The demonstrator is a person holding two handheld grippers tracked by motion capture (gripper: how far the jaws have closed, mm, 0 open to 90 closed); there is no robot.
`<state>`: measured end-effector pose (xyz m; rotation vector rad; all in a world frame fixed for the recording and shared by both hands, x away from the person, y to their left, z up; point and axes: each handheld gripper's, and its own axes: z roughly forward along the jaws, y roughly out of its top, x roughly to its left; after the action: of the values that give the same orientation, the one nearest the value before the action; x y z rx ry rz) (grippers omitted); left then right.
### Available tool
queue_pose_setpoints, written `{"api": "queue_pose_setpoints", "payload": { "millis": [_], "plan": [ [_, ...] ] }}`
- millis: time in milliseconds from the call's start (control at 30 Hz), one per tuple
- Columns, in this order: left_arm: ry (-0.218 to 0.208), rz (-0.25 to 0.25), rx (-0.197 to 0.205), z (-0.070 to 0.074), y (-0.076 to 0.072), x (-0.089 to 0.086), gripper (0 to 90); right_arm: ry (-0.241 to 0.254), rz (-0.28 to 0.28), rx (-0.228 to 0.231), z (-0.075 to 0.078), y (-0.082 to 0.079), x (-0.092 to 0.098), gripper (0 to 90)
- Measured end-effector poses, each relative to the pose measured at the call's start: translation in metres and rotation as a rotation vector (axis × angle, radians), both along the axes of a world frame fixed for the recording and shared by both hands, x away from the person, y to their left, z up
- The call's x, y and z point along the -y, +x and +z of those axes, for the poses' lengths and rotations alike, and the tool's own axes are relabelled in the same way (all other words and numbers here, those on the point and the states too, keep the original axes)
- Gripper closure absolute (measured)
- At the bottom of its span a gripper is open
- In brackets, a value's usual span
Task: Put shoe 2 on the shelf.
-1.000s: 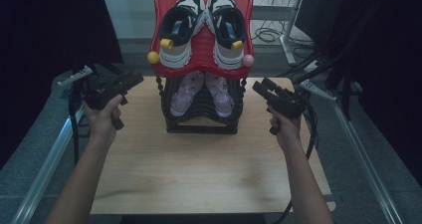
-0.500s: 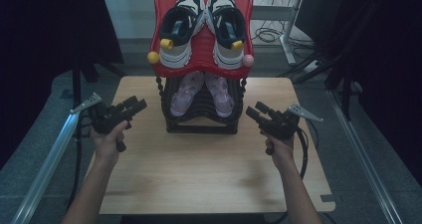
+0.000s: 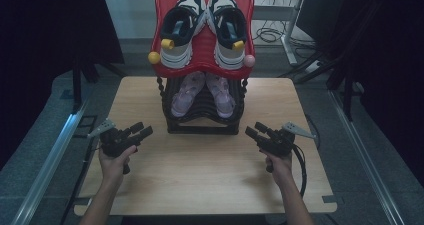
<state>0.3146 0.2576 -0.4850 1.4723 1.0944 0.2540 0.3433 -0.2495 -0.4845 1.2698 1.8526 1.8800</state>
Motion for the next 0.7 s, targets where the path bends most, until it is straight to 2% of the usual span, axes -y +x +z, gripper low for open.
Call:
{"api": "queue_pose_setpoints", "payload": {
  "millis": [133, 233, 300, 400, 500, 700],
  "plan": [
    [0.009, 0.002, -0.027, -0.014, -0.002, -0.003, 41.7, -0.030, -0.004, -0.019, -0.012, -0.003, -0.002, 39.1],
    [0.035, 0.009, -0.034, -0.017, -0.004, -0.008, 41.6, -0.052, -0.006, -0.031, -0.020, -0.005, -0.004, 39.3],
    [0.028, 0.007, -0.049, -0.021, -0.005, -0.010, 41.6, -0.065, -0.002, -0.046, -0.026, -0.006, -0.006, 39.4],
    [0.047, 0.008, -0.072, -0.029, -0.008, -0.011, 41.6, -0.108, -0.001, -0.056, -0.030, -0.007, -0.008, 39.4],
    [0.048, 0.010, -0.082, -0.033, -0.010, -0.012, 41.6, -0.117, 0.003, -0.057, -0.031, -0.008, -0.010, 39.4],
    [0.048, 0.011, -0.083, -0.034, -0.011, -0.014, 41.6, -0.098, -0.004, -0.044, -0.027, -0.010, -0.007, 39.4]
  ]
}}
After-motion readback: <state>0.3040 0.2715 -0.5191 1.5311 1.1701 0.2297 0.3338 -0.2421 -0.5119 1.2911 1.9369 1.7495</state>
